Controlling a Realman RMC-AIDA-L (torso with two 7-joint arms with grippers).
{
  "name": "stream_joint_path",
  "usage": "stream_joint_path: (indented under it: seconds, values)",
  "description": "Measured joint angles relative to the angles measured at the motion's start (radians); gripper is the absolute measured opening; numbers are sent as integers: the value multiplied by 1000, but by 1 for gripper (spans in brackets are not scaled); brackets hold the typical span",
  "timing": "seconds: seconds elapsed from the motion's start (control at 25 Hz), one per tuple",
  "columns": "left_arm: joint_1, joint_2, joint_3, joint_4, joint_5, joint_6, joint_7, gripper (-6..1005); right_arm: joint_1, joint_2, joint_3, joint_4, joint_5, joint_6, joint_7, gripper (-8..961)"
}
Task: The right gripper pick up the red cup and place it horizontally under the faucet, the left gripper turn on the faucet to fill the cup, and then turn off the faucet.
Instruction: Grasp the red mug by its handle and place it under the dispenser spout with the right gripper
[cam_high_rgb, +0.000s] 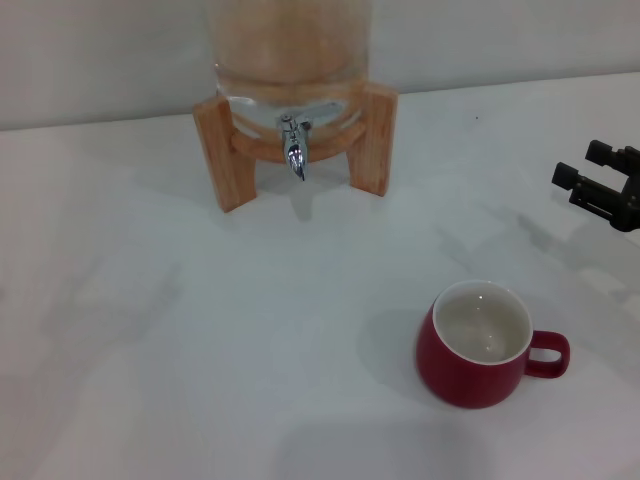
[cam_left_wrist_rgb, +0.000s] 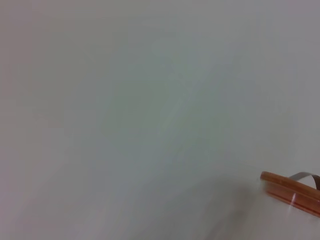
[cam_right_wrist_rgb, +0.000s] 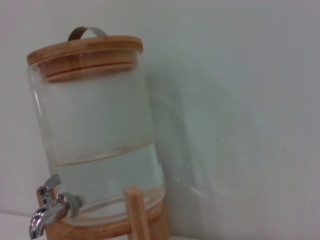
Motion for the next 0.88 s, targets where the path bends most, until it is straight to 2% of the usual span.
stream_joint_path:
  seconds: [0.88]
  values:
    - [-3,2,2,0,-1,0,-8,886,-12,-1,-9,-23,-23,8,-5,662]
